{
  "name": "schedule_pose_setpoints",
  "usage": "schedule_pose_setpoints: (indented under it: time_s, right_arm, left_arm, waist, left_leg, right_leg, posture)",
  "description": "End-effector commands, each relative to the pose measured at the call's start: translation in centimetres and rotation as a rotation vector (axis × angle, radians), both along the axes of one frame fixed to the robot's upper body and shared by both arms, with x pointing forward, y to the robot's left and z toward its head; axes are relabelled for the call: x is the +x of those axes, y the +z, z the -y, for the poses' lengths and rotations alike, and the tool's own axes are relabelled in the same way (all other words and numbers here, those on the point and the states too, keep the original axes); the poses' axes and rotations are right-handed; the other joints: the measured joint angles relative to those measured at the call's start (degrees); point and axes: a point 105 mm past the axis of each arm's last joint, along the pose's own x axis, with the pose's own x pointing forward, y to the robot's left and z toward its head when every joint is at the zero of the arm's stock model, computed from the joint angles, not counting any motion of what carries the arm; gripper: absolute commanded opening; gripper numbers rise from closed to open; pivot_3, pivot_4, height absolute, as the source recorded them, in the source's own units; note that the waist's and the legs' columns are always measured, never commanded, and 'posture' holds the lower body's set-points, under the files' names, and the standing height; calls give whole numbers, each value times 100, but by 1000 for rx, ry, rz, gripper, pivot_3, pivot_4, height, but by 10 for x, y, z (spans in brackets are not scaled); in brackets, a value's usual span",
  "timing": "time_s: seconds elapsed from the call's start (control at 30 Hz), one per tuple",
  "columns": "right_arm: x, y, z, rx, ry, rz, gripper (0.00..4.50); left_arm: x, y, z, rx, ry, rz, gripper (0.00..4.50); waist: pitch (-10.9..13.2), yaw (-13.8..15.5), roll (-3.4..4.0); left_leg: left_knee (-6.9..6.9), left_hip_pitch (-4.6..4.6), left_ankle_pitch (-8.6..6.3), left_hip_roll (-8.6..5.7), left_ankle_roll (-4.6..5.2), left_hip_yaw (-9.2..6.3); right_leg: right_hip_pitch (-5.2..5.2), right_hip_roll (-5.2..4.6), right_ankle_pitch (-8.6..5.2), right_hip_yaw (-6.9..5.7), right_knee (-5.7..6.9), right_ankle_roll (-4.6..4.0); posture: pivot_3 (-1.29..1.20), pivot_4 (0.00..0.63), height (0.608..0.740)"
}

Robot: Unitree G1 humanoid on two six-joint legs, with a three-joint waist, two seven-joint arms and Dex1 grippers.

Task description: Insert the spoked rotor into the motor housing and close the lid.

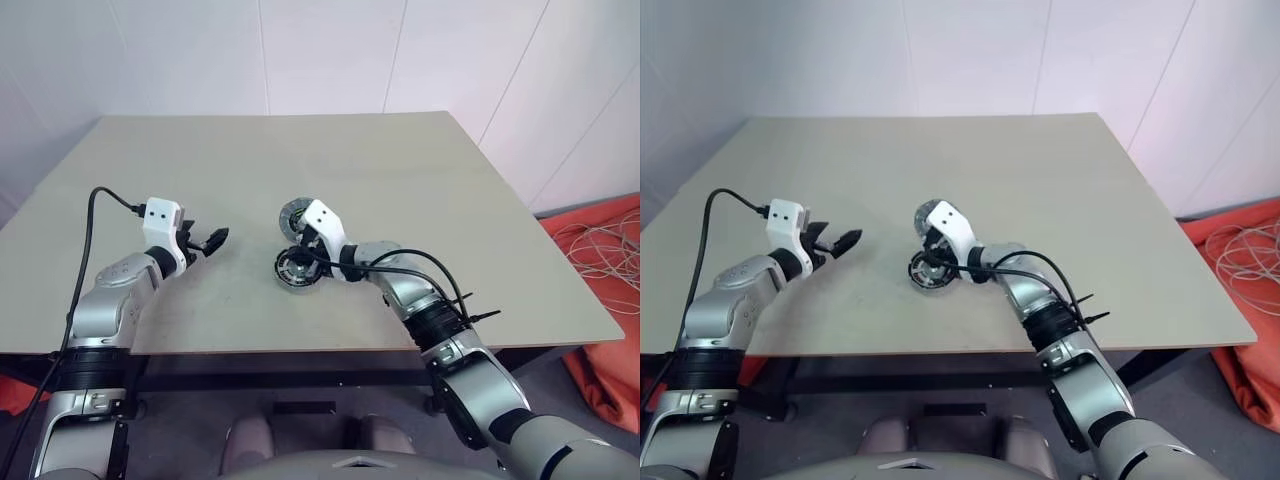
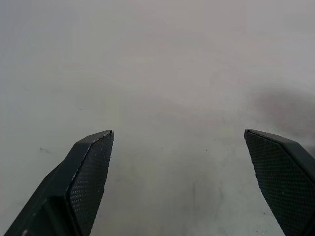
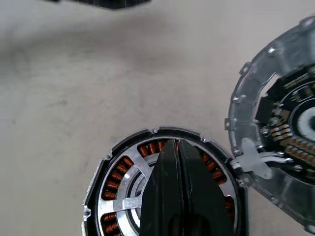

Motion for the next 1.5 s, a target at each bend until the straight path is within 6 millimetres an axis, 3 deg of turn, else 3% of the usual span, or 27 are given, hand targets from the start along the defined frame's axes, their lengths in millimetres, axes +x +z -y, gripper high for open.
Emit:
schedule_pose_setpoints:
  time_s: [0.03, 0.23, 0.43, 0.53, 0.9, 1.0, 1.23, 1.5]
  right_arm:
    - [-2, 50, 19, 109, 25, 96, 20]
    - [-2, 65, 63, 76, -18, 116, 20]
    - [-15, 45, 79, 21, -2, 17, 20]
    - [-21, 39, 81, 1, 24, -23, 575]
    - [-18, 33, 91, -90, 84, -30, 4418]
    - [-21, 38, 90, -151, 164, 47, 4469]
    - [-33, 29, 71, -534, 579, 403, 4469]
    - [-8, 26, 52, -815, 860, 633, 4469]
  left_arm:
    - [4, 19, -3, 10, 8, 67, 4500]
    - [4, 20, -11, 15, 27, 67, 4500]
    - [3, 18, -10, 11, 31, 62, 4500]
    - [2, 17, -11, 10, 33, 60, 4500]
    - [-3, 12, -15, 4, 49, 43, 4500]
    - [-3, 10, -15, 0, 48, 37, 4500]
    - [-12, -3, -17, -55, 33, 5, 4500]
    - [-32, -11, -18, -101, 6, -8, 4500]
  waist:
    - [0, 17, 0]
    - [-1, 42, -1]
    - [0, 39, -1]
    - [0, 41, -1]
    - [0, 62, -1]
    - [0, 68, -1]
    - [-1, 32, -1]
    - [-1, 5, -6]
  left_leg:
    - [0, -4, 0, 0, 0, -1]
    - [-1, -10, -3, -2, 6, 0]
    - [0, -9, -2, 0, 4, 2]
    - [2, -10, -2, -1, 4, 2]
    - [6, -11, -2, 0, 5, 1]
    - [6, -12, -2, 0, 5, 1]
    - [7, -21, -2, 3, 5, 4]
    - [23, -33, -2, 5, 7, 1]
  right_leg:
    - [-3, 0, 0, 0, 0, -1]
    - [-3, 0, 15, -1, -2, -26]
    - [-5, 2, -1, -1, -2, 1]
    - [-5, 2, -1, -1, -2, 1]
    - [-4, 2, -1, -2, -2, 1]
    - [-5, 2, -1, -3, -2, 1]
    - [-8, 2, -1, -5, -1, 1]
    - [-22, 2, 9, -9, 3, -16]
  posture:
    - [0, 0, 740]
    - [0, 0, 740]
    - [0, 0, 740]
    - [0, 0, 740]
    - [0, 0, 740]
    - [0, 0, 740]
    - [0, 0, 740]
    - [0, 0, 740]
